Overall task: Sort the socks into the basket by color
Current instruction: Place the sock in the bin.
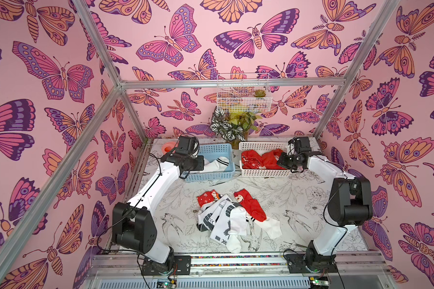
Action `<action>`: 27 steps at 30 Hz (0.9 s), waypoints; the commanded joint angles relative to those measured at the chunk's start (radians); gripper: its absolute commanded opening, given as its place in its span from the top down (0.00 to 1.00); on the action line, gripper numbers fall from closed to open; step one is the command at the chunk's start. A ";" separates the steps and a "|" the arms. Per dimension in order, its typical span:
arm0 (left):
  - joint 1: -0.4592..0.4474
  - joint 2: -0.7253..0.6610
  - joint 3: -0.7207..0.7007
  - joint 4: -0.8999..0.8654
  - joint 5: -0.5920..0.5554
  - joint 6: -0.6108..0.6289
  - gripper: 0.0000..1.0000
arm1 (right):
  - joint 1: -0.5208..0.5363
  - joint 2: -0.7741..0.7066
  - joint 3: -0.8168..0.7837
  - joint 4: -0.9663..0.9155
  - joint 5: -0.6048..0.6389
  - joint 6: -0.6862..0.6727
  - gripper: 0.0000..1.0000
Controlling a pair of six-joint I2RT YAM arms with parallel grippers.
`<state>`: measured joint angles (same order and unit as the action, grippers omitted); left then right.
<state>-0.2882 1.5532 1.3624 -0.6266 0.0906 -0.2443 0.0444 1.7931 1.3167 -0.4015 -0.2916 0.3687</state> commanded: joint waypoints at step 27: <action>0.001 -0.046 -0.017 -0.002 0.020 -0.001 0.58 | -0.005 -0.137 -0.062 -0.095 0.080 0.001 0.70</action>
<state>-0.2882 1.5372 1.3624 -0.6262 0.0914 -0.2447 0.0444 1.6791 1.2594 -0.4694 -0.2272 0.3691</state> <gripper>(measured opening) 0.420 0.296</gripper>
